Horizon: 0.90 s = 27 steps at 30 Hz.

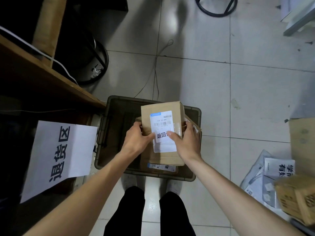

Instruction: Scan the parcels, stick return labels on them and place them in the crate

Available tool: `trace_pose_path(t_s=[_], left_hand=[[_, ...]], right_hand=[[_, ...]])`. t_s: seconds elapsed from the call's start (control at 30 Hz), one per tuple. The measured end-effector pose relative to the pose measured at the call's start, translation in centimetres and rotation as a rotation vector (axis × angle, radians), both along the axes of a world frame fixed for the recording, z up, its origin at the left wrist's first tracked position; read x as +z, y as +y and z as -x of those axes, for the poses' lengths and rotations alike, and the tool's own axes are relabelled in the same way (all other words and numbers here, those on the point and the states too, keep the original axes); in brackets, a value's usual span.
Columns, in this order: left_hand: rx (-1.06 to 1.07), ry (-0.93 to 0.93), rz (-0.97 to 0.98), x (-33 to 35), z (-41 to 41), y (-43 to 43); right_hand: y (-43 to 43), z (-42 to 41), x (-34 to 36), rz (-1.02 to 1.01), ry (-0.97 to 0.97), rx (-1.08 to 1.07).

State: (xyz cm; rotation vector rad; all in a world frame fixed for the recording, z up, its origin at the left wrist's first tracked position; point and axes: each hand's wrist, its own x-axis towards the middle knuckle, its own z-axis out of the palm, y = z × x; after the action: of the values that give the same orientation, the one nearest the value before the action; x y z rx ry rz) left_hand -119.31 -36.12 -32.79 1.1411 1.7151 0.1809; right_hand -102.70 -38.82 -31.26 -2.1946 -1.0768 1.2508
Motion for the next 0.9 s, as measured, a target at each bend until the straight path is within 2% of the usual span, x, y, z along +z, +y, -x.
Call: trace_pose_path(t_s=[0.23, 0.43, 0.53, 0.73, 0.9], left_hand=[[-0.055, 0.043, -0.034, 1.0, 0.2, 0.0], [-0.239, 0.248, -0.166, 2.2, 1.6, 0.0], [-0.332, 0.29, -0.229, 2.8, 2.5, 0.5], [-0.39, 0.283, -0.261, 4.0, 3.2, 1.3], [-0.409, 0.277, -0.271, 5.7, 4.1, 1.9]], right_hand=[[0.1, 0.7, 0.3, 0.025, -0.057, -0.007], [0.6, 1.9, 0.8, 0.073, -0.133, 0.018], [0.7, 2.3, 1.2, 0.092, -0.162, 0.041], [0.6, 3.3, 2.0, 0.124, -0.232, 0.137], [0.7, 3.9, 3.9, 0.097, -0.217, 0.149]])
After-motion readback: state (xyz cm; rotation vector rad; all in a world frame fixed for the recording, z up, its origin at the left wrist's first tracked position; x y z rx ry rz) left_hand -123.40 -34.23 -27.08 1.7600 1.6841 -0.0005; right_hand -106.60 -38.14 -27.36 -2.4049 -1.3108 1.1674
